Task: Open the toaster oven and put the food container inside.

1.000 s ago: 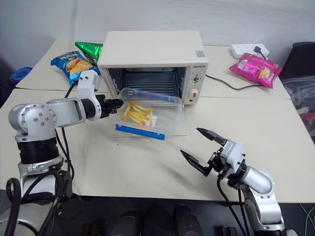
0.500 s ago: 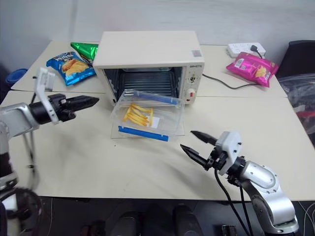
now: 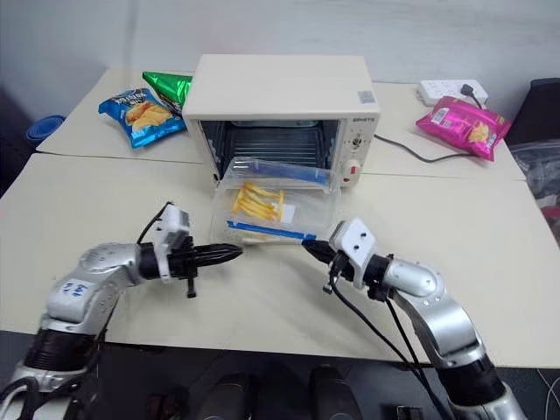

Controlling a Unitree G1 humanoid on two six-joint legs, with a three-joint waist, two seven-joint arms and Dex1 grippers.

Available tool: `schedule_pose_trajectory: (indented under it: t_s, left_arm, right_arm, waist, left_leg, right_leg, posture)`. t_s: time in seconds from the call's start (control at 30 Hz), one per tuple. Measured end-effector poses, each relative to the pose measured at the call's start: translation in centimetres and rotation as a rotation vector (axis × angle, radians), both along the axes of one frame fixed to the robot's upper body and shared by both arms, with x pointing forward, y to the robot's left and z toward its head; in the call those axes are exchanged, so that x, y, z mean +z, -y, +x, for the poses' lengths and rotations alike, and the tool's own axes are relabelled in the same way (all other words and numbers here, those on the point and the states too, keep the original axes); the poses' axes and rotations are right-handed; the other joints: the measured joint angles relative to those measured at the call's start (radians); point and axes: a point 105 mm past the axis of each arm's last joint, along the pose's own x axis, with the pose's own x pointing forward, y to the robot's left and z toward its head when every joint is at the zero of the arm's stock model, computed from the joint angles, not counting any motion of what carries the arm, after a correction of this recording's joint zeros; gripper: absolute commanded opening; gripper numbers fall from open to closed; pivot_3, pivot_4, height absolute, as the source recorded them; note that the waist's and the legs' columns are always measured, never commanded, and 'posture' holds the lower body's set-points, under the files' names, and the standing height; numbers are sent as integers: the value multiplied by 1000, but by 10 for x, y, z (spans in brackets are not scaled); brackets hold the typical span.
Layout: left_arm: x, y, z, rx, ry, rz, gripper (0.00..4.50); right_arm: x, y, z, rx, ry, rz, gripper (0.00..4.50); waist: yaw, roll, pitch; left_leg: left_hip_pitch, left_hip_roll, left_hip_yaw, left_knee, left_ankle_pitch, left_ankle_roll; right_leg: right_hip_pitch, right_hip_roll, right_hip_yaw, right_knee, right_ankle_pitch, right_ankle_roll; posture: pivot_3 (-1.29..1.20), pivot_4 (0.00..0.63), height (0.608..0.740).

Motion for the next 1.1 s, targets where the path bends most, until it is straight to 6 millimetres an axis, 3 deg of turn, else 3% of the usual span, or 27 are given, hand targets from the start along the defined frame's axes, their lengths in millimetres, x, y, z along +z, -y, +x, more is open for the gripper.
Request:
schedule_pose_trajectory:
  t_s: [0.17,0.3,0.43,0.6,0.7,0.8,0.93,1.0,1.1]
  left_arm:
    - [18,3,41,217,81,-98,0]
    - [28,0,69,360,124,-158,0]
    - [33,1,85,438,139,-207,0]
    - [38,4,93,461,175,-222,0]
    - [42,6,91,423,211,-192,0]
    - [41,-6,76,328,204,-157,588]
    - [38,-39,40,161,215,-72,1735]
    - [37,-65,25,132,191,-26,2364]
    - [47,-104,3,86,208,42,3267]
  right_arm:
    - [14,2,42,-80,56,-18,10]
    - [24,-8,75,-128,90,5,10]
    - [29,-18,100,-193,112,24,10]
    - [34,-21,117,-277,121,68,10]
    - [34,-22,113,-258,97,97,10]
    - [28,-14,87,-180,39,113,0]
    - [33,29,65,-221,6,121,0]
    - [37,51,52,-218,11,91,0]
    - [9,84,38,-184,-49,-28,0]
  waist:
    - [-14,0,0]
    - [-17,0,0]
    - [-19,0,0]
    - [-32,0,0]
    - [-39,0,0]
    - [-43,0,0]
    - [-42,0,0]
    - [-39,0,0]
    - [-37,0,0]
  left_leg:
    - [0,0,1,1,1,-2]
    - [0,0,3,1,4,-5]
    - [0,0,5,1,4,-6]
    - [0,1,4,1,4,-7]
    - [-1,1,4,1,4,-7]
    - [-1,2,4,-1,4,-7]
    - [-2,2,4,-1,4,-7]
    - [-1,1,3,-1,4,-7]
    - [4,1,3,-2,0,0]
  right_leg:
    - [-1,1,-1,3,0,0]
    - [-3,1,-2,5,0,0]
    - [-4,0,-2,7,0,0]
    - [-4,0,-2,9,0,0]
    - [-4,0,-2,10,0,1]
    - [-5,-1,-2,9,0,0]
    - [-6,-1,-2,8,0,0]
    - [-4,-1,-2,4,0,0]
    - [1,-1,-3,1,0,0]
  posture:
    - [0,150,740]
    - [0,150,740]
    - [0,150,740]
    - [0,150,740]
    - [0,150,740]
    - [0,150,740]
    - [0,150,740]
    - [0,150,740]
    - [0,150,740]
